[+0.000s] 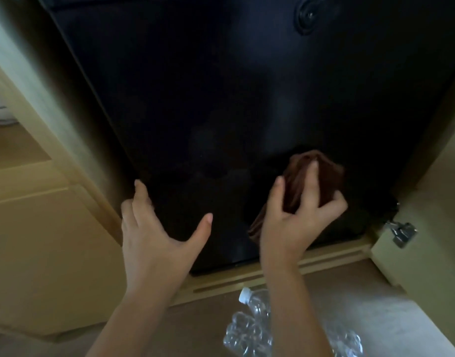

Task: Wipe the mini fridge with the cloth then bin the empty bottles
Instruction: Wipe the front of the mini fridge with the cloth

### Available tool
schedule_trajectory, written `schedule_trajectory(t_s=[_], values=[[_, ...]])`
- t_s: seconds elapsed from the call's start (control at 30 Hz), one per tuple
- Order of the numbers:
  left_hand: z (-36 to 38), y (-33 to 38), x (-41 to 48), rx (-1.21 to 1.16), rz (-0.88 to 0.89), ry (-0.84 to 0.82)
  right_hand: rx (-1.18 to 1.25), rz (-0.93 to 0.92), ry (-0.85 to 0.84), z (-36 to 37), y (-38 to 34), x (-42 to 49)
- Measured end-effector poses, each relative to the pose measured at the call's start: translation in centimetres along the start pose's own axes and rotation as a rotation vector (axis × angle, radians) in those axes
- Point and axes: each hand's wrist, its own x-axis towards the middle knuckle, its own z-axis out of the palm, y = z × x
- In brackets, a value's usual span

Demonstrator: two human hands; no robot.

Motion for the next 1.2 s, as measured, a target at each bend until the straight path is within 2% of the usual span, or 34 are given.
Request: schedule_trajectory(t_s=[0.17,0.23,0.33,0.4,0.47,0.6,0.77,0.83,0.87,0.97,1.03,1.13,1.2], values=[[-0.2,-0.4,0.3,0.026,0.039,0.001,0.099,-0.178,-0.245,-0.5,-0.4,-2.7],[-0.2,-0.6,0.4,0.017,0.037,0.009,0.101,-0.186,-0.262,-1.6,1.1,-0.8],[-0.2,-0.7,0.3,0.007,0.050,-0.005,0.050,0.095,-0.054,-2.9,3.9,3.4],[-0.4,-0.7,0.3,0.000,0.062,-0.021,0.098,0.280,0.046,-3.6,5.1,5.3],[-0.6,-0.7,0.4,0.001,0.072,-0.020,0.154,0.332,0.064,-3.6,5.2,5.5],[-0.4,-0.7,0.3,-0.011,0.086,-0.012,0.135,0.184,0.023,-1.3,1.2,1.6],[-1.1,-1.4,0.5,-0.103,0.126,-0.032,0.182,-0.085,-0.283,0.6,-3.6,-3.9],[-1.4,-1.6,0.5,-0.145,0.129,-0.051,0.169,-0.158,-0.324,0.1,-2.9,-2.9],[-1.6,-1.6,0.5,-0.161,0.125,-0.070,0.159,-0.145,-0.291,-0.2,-2.3,-2.0],[-2.0,-1.8,0.3,-0.197,0.103,-0.116,0.209,0.066,-0.073,-0.8,-1.5,0.9],[-2.3,-1.9,0.2,-0.232,0.086,-0.133,0.256,0.120,-0.025,-0.7,-1.9,1.2],[-2.5,-1.9,-0.1,-0.288,0.078,-0.144,0.206,0.046,-0.122,0.4,-3.4,-1.4],[-3.1,-2.1,-0.3,-0.318,0.104,-0.096,0.144,-0.100,-0.285,1.1,-4.8,-4.4]])
